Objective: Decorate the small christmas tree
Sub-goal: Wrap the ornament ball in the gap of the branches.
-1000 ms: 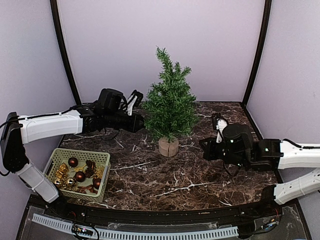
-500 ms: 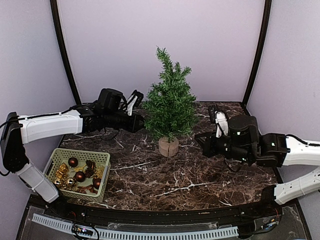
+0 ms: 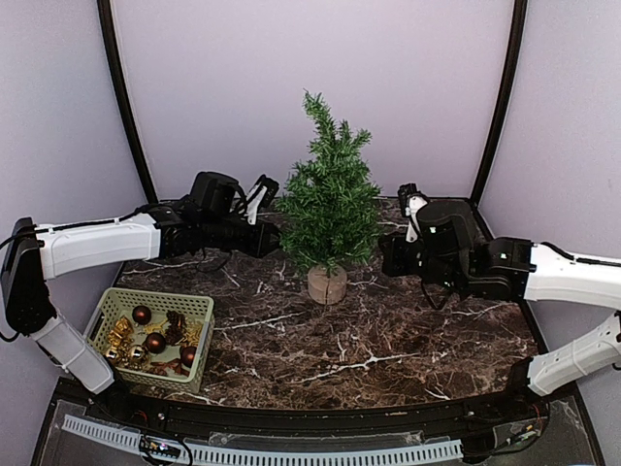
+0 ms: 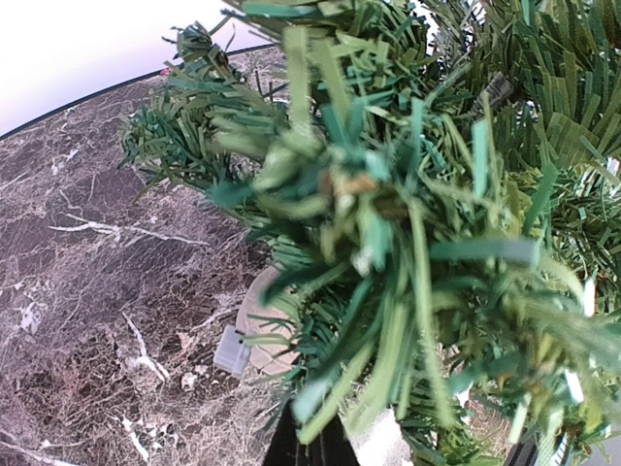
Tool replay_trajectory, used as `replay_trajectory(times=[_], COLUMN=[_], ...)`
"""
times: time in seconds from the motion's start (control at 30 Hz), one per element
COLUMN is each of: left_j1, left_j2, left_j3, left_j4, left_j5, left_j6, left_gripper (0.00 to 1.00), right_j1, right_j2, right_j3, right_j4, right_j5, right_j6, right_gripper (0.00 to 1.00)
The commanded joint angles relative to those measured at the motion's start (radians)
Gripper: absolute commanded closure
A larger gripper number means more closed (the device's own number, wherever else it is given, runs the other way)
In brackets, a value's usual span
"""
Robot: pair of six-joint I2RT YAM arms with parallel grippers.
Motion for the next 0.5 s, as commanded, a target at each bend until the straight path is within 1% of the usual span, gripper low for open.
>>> replay_trajectory(times=[0.0, 0.33, 0.4, 0.47], left_j1=[0.009, 0.017, 0.026, 0.039], left_j2=[-0.005, 0.007, 0.014, 0.023], left_j3=[0.007, 0.01, 0.012, 0.012], left_j4=[0.015, 0.021, 0.03, 0.048], left_j5=[-0.014, -0.025, -0.026, -0.022], left_j6=[0.014, 0.031, 0.038, 0.044], left_gripper=[1.0, 1.0, 1.0, 1.0], right_j1=[-0.05, -0.109, -0.11, -0.109], right_j2=[-0.002, 0.079, 0.102, 0.122], right_j3=[-0.015, -0.103, -0.125, -0.161], right_j4=[0.067, 0.176, 0.201, 0.263], right_j5=[-0.035, -0.155, -0.196, -0.25], right_j6=[0.003, 0.046, 0.069, 0.094], right_gripper=[1.0, 1.0, 1.0, 1.0])
